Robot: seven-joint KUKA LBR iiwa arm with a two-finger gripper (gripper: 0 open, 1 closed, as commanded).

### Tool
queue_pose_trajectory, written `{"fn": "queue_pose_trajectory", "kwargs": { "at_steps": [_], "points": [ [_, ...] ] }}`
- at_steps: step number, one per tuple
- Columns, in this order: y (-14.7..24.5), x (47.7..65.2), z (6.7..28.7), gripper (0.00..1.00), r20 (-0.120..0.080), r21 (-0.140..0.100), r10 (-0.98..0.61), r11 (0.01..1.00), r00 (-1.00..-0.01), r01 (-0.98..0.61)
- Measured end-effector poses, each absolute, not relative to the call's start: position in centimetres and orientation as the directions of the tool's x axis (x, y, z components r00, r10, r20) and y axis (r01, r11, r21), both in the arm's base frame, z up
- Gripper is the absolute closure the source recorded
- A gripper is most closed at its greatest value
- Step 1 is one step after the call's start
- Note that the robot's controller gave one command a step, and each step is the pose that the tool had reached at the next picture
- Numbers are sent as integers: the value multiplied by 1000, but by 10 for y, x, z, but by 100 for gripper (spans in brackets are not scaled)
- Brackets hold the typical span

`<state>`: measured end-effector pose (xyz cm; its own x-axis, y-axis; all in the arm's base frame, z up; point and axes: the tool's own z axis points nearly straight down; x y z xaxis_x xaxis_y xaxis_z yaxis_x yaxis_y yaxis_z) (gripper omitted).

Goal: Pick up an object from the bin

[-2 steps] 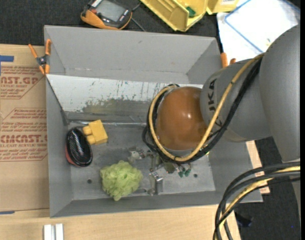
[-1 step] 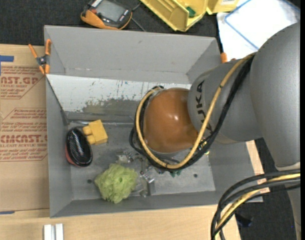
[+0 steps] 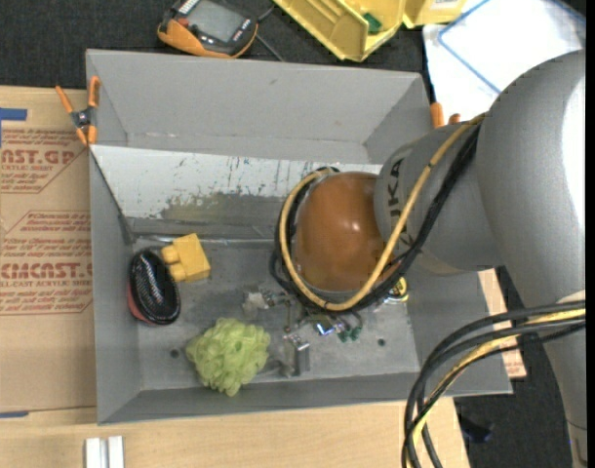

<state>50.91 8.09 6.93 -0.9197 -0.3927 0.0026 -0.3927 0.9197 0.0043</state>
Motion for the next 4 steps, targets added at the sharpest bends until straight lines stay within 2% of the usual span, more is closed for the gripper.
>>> {"fn": "queue_pose_trajectory", "kwargs": {
  "at_steps": [1, 2, 3, 4],
  "points": [
    [124, 496, 70, 0, -8, 5, -472, 882, -882, -472],
    [144, 509, 73, 0, -2, 4, -256, 967, -967, -256],
    [131, 487, 70, 100, -11, 5, -446, 895, -895, -446],
    [131, 487, 70, 100, -11, 5, -446, 895, -895, -446]
  ]
}}
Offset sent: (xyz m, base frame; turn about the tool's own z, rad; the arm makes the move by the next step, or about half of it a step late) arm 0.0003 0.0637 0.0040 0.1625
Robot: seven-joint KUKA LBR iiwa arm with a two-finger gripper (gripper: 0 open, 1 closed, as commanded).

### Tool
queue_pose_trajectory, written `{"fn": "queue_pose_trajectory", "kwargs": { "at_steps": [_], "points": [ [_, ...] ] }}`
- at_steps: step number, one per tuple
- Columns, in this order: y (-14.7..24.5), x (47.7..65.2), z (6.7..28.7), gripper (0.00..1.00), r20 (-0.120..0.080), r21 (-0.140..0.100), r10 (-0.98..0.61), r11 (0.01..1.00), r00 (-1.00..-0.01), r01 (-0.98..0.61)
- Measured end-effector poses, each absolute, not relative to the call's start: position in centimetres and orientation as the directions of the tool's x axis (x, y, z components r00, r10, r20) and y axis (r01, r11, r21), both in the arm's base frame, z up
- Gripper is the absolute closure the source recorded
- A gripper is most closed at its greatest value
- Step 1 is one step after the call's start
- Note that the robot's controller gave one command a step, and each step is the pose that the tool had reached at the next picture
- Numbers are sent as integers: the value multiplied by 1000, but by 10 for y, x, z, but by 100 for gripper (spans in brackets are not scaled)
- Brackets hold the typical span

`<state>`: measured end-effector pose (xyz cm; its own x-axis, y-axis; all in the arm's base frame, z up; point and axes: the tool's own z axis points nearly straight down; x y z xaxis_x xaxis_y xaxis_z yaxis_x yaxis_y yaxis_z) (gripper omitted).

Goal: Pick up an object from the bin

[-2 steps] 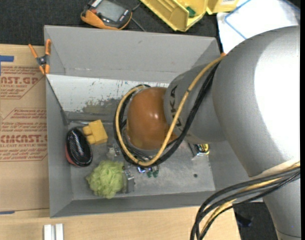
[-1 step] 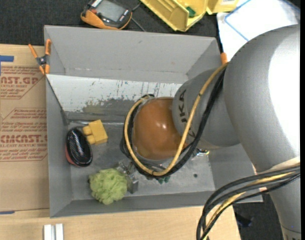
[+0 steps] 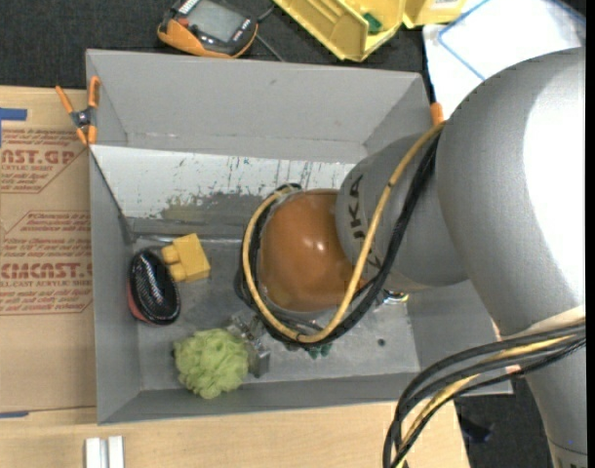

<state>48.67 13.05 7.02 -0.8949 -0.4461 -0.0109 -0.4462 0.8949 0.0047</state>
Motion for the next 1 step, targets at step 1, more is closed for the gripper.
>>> {"fn": "queue_pose_trajectory", "kwargs": {
  "at_steps": [1],
  "points": [
    [130, 484, 84, 100, 2, 7, -446, 895, -895, -446]
  ]
}}
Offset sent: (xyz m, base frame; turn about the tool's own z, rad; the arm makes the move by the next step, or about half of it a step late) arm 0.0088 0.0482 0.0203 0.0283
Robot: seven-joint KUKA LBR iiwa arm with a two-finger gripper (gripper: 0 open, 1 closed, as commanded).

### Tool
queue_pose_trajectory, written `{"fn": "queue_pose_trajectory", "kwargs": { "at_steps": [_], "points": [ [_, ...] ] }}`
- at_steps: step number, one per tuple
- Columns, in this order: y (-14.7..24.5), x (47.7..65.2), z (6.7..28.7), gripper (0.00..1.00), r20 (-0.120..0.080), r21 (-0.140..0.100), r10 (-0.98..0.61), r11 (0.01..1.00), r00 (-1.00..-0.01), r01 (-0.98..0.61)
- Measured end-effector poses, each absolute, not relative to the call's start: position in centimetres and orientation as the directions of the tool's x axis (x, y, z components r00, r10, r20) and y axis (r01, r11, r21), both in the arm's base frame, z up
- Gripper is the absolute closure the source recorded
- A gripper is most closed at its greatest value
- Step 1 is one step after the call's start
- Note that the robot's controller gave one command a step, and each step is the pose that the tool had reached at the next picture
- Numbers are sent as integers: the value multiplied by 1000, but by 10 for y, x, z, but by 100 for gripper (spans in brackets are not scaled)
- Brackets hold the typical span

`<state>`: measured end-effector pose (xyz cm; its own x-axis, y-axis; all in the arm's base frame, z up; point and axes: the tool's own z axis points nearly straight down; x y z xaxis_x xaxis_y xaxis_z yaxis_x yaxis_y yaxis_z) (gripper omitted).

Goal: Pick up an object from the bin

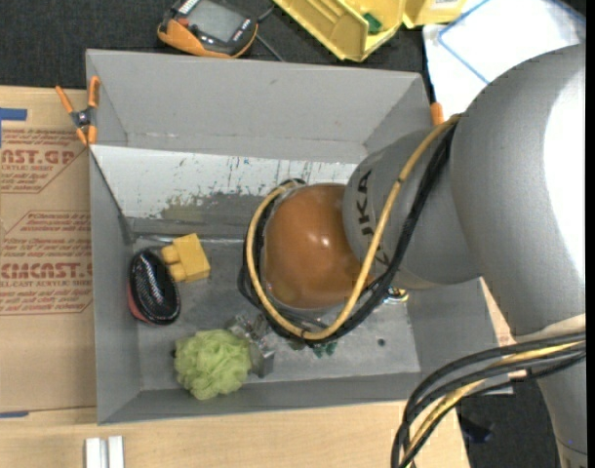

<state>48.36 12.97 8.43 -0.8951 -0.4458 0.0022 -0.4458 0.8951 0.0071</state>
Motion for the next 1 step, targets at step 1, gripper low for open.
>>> {"fn": "queue_pose_trajectory", "kwargs": {
  "at_steps": [1],
  "points": [
    [182, 495, 89, 100, -1, 10, -423, 906, -906, -423]
  ]
}}
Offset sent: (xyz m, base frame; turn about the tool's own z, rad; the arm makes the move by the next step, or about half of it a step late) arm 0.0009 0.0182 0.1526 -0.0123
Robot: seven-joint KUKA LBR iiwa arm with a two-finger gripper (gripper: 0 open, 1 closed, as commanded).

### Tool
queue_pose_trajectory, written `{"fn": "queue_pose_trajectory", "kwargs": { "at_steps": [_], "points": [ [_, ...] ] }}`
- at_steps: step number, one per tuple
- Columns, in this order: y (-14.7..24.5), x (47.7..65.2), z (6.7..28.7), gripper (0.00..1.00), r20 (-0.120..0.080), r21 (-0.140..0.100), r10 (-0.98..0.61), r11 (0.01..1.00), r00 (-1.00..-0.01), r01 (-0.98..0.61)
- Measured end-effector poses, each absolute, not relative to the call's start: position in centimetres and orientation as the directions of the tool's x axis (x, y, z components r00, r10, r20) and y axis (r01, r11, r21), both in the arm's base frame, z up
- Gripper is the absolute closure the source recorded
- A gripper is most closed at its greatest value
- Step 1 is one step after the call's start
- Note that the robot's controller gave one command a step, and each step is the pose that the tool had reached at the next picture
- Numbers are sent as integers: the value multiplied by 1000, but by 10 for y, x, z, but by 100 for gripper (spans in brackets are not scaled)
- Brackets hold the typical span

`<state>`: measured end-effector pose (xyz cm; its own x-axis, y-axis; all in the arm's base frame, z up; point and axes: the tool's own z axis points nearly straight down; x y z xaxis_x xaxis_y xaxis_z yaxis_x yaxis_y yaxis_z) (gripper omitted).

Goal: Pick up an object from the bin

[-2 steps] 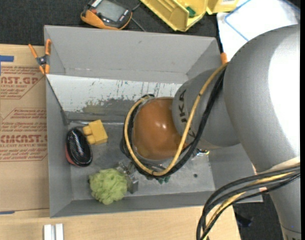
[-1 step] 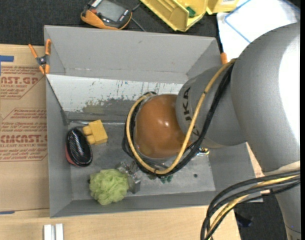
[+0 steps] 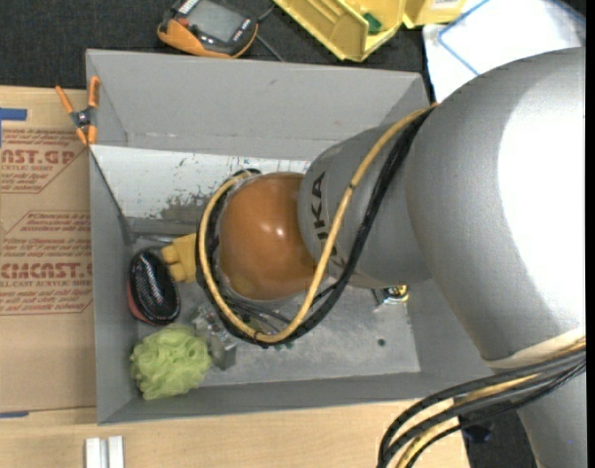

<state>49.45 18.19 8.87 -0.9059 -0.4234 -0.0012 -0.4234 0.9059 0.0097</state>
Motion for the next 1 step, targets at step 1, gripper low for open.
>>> {"fn": "queue_pose_trajectory", "kwargs": {
  "at_steps": [1],
  "points": [
    [158, 487, 189, 100, 0, 6, -446, 895, -895, -446]
  ]
}}
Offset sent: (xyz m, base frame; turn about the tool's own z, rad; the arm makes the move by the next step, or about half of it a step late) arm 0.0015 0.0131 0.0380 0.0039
